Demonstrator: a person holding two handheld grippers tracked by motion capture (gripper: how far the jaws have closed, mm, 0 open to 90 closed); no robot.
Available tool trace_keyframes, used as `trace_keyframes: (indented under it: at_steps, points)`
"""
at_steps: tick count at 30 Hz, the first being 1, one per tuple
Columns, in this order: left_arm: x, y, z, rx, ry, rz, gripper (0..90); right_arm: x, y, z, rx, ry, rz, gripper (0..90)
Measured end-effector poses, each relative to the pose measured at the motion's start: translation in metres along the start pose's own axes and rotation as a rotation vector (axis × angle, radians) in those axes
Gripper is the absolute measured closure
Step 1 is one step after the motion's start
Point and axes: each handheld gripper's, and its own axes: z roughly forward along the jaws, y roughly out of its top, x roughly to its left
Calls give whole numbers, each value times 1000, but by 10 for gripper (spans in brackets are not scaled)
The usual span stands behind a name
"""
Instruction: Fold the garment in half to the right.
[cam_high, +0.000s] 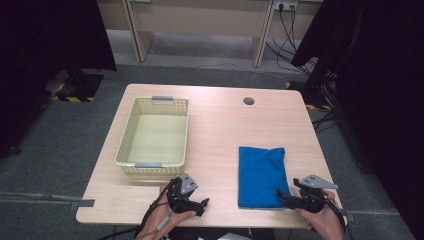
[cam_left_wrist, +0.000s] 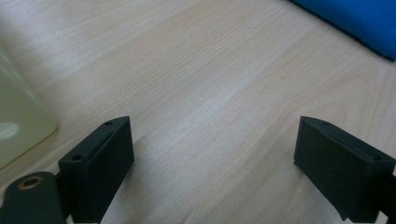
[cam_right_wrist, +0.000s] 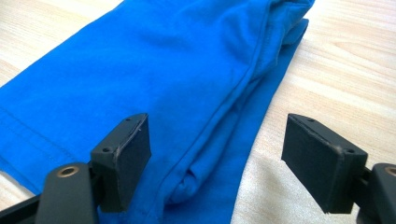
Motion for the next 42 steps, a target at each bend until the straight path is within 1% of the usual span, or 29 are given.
trace_keyframes:
  at_steps: [5, 8, 11, 17, 19, 21, 26, 29, 33, 36, 42]
  points:
    - [1, -7, -6, -8, 6, 1, 109, -1, -2, -2, -5, 2, 8, 222]
    - [3, -10, -11, -8, 27, -1, 109, -2, -5, -5, -10, 4, 7, 216]
    - [6, -16, -14, -18, 30, -18, 102, -1, -8, -7, -12, 9, 11, 210]
    - [7, -23, -21, -25, 36, -26, 95, 0, -11, -9, -12, 9, 17, 188]
    - [7, -25, -23, -29, 38, -32, 94, 2, -12, -9, -12, 8, 18, 165]
    - [7, -27, -24, -29, 43, -36, 75, 4, -13, -9, -11, 8, 17, 158]
    - [6, -29, -25, -33, 45, -36, 65, 7, -16, -10, -20, 9, 10, 147]
    - [6, -32, -27, -40, 48, -37, 57, 8, -18, -10, -22, 11, 16, 138]
    - [7, -35, -30, -43, 52, -42, 52, 9, -21, -10, -27, 15, 25, 131]
    - [6, -37, -31, -48, 55, -43, 49, 10, -23, -10, -27, 15, 15, 131]
    - [7, -40, -33, -57, 62, -49, 47, 11, -28, -13, -26, 13, 17, 129]
